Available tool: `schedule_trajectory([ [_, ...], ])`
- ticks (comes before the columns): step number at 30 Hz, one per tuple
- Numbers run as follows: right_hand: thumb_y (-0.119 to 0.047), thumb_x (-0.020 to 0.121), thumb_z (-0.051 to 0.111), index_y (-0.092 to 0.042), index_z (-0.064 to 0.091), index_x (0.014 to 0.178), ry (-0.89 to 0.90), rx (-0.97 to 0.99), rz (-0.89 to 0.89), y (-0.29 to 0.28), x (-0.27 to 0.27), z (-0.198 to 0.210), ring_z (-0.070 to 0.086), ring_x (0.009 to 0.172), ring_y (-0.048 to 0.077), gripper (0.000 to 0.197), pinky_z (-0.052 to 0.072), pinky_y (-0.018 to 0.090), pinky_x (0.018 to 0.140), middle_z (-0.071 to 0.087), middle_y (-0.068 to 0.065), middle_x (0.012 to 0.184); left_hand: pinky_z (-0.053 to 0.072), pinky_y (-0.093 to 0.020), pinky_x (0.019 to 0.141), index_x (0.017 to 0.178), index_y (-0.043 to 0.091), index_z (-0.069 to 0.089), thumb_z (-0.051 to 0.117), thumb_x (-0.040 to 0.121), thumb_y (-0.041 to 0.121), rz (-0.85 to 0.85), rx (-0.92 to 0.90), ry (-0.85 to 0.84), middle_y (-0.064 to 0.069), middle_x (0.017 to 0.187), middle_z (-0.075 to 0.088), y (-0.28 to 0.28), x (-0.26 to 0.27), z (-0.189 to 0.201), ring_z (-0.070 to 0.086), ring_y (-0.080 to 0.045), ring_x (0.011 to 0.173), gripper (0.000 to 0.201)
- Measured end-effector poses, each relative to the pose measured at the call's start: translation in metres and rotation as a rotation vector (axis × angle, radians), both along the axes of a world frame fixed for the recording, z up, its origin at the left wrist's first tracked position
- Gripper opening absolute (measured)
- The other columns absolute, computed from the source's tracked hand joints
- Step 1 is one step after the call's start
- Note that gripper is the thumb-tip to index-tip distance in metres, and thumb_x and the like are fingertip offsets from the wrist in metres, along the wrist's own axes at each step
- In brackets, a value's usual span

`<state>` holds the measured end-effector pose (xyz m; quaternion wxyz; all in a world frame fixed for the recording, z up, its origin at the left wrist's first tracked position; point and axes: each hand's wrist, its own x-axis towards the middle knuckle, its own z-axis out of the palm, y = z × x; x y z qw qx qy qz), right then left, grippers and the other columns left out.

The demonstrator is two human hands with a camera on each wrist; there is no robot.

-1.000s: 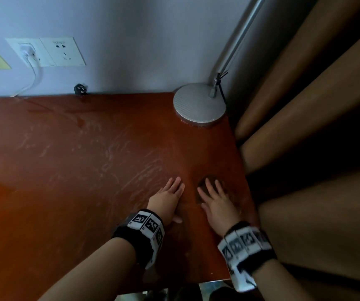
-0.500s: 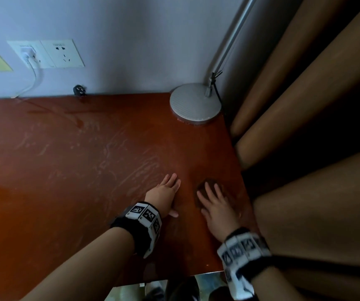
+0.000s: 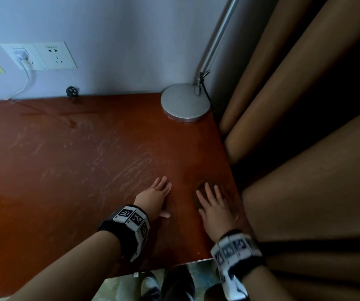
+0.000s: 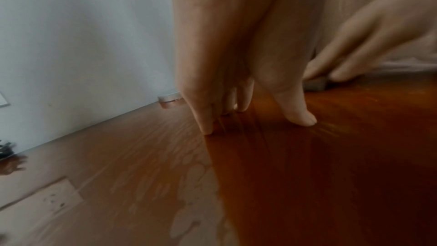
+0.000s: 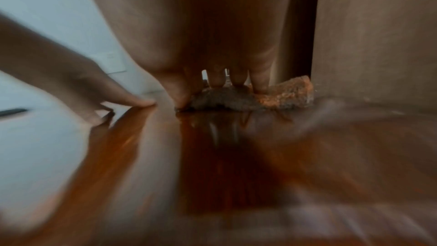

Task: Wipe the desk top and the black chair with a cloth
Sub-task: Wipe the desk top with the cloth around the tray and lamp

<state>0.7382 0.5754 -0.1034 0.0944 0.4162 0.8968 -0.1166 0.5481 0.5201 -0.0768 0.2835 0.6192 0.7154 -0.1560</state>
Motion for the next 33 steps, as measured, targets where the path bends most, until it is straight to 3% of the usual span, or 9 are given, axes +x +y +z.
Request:
schedule_trajectory([
  [2,-0.035,0.073,0.074,-0.025,0.051,0.133,0.072,0.045,0.030,-0.036,0.025,-0.015,0.029,0.137,0.034,0.066,0.051,0.049,0.089,0.027,0.004,0.153,0.025,-0.034,0.113,0.151,0.015,-0.005,0.061,0.087,0.041,-0.002,0.001,-0.001,-0.004,0.157,-0.018,0.000,0.000,0.001,-0.011,-0.019,0.146,0.096],
  [6,-0.048,0.095,0.023,-0.029,0.006,0.150,0.161,0.059,0.091,-0.090,0.060,-0.031,-0.005,0.146,0.025,0.062,0.054,0.039,0.077,-0.004,0.000,0.159,0.025,-0.034,0.112,0.151,0.015,-0.006,0.060,0.088,0.042,-0.001,0.005,-0.007,-0.004,0.157,-0.019,-0.003,0.000,0.000,-0.011,-0.020,0.146,0.096],
  [9,-0.040,0.099,0.016,-0.035,0.024,0.145,0.187,0.097,0.083,-0.078,0.061,-0.035,0.000,0.146,0.023,0.047,0.048,0.037,0.089,0.011,-0.003,0.158,0.026,-0.034,0.112,0.151,0.015,-0.006,0.057,0.090,0.042,-0.003,0.006,-0.002,-0.004,0.157,-0.019,-0.006,0.001,0.000,-0.011,-0.020,0.146,0.092],
  [12,-0.038,0.091,0.025,-0.028,0.049,0.131,0.107,0.032,-0.050,-0.046,0.050,-0.018,0.025,0.136,0.025,0.048,0.052,0.046,0.088,0.034,-0.006,0.146,0.025,-0.033,0.112,0.151,0.015,-0.006,0.055,0.091,0.043,-0.009,0.011,-0.002,-0.004,0.157,-0.019,-0.007,0.001,-0.002,-0.011,-0.020,0.146,0.091],
  [15,-0.043,0.096,0.012,-0.025,0.041,0.140,0.037,-0.002,-0.078,-0.044,0.060,-0.020,0.014,0.141,0.021,0.056,0.029,0.048,0.108,0.016,-0.004,0.152,0.028,-0.033,0.111,0.151,0.015,-0.007,0.054,0.091,0.044,-0.010,0.011,-0.001,-0.004,0.157,-0.019,-0.007,0.001,-0.001,-0.011,-0.020,0.146,0.090],
  [19,-0.042,0.101,0.004,-0.037,0.024,0.144,0.085,-0.097,-0.055,-0.081,0.095,-0.017,-0.002,0.146,0.014,0.048,-0.003,0.024,0.114,0.000,-0.010,0.158,0.029,-0.033,0.110,0.151,0.017,-0.006,0.054,0.091,0.043,0.001,0.035,-0.023,-0.002,0.157,-0.019,-0.009,0.000,-0.001,-0.011,-0.018,0.146,0.089],
  [24,-0.045,0.097,0.011,-0.033,0.011,0.146,0.143,-0.017,-0.119,-0.049,0.086,-0.013,-0.015,0.143,0.010,0.051,0.010,0.030,0.114,0.007,-0.008,0.157,0.022,-0.032,0.114,0.151,0.016,-0.005,0.054,0.092,0.042,0.007,0.055,-0.044,-0.003,0.157,-0.018,-0.011,0.000,-0.003,-0.011,-0.018,0.146,0.087],
  [26,-0.042,0.097,0.009,-0.032,0.002,0.145,0.102,-0.082,-0.175,-0.018,0.067,-0.006,-0.022,0.138,0.011,0.049,-0.002,0.032,0.115,-0.009,-0.006,0.155,0.023,-0.033,0.114,0.151,0.016,-0.005,0.053,0.093,0.042,0.007,0.058,-0.039,-0.003,0.157,-0.018,-0.013,0.001,-0.004,-0.011,-0.018,0.146,0.086],
  [33,-0.025,0.103,0.027,-0.023,0.013,0.150,0.042,-0.192,-0.227,0.084,0.009,-0.001,-0.007,0.145,0.026,0.049,0.004,0.031,0.117,-0.005,0.001,0.158,0.016,-0.033,0.116,0.152,0.017,0.006,0.045,0.097,0.039,-0.076,0.048,-0.014,-0.001,0.159,-0.009,-0.030,-0.003,0.005,-0.008,-0.017,0.146,0.071],
])
